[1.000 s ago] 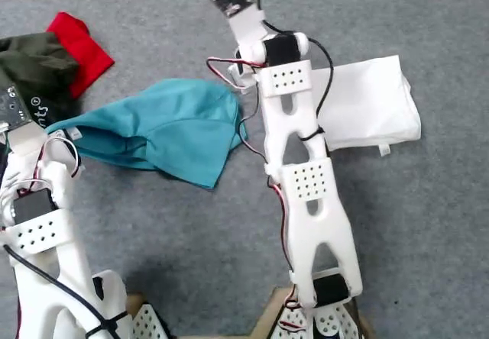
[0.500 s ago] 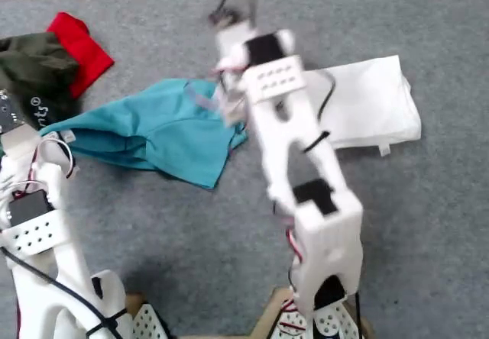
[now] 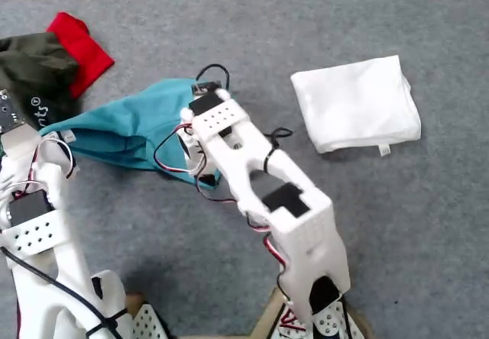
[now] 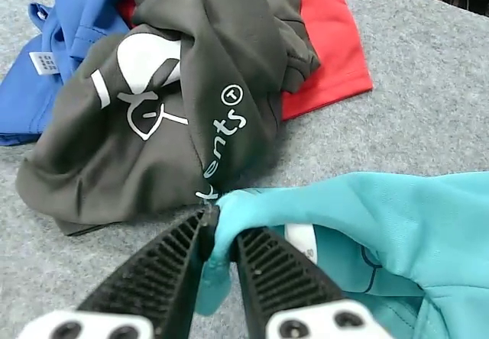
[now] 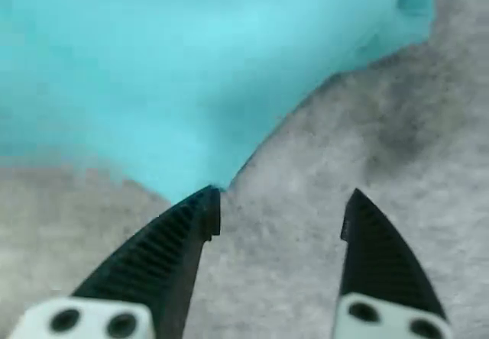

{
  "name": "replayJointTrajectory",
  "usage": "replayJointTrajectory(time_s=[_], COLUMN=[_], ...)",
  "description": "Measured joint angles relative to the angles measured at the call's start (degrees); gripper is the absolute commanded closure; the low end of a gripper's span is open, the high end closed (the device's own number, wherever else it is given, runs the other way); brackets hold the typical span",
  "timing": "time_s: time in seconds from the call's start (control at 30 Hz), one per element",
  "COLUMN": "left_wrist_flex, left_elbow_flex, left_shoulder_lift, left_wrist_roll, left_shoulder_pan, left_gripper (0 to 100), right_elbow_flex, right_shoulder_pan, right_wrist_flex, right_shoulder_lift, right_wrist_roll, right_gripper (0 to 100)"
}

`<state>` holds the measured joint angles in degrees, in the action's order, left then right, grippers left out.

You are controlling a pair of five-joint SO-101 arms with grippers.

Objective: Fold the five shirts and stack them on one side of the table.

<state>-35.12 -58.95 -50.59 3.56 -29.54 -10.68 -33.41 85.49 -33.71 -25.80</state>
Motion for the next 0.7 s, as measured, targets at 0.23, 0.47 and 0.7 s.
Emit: replayJointTrajectory(time_s=[0.23,0.47,0.7], left_wrist_flex=[0.0,0.0,0.0], left_elbow_flex=[-0.1,-0.1,-0.1], left_shoulder_lift=[0.0,0.0,0.0], left_wrist_roll=[0.0,0.0,0.0], left_shoulder_pan=[0.0,0.0,0.0], left_gripper=[97,97,97], right_elbow_flex=[-9.1,-17.3,-18.5], right_shoulder_pan=[0.0,-0.7,-5.1], right_wrist_flex=[6.6,10.5,9.3], right_shoulder_lift=[-3.0,-3.0,-7.5], right_wrist_roll=[-1.8,-3.5,-5.3], right_gripper=[72.4,85.0,81.9])
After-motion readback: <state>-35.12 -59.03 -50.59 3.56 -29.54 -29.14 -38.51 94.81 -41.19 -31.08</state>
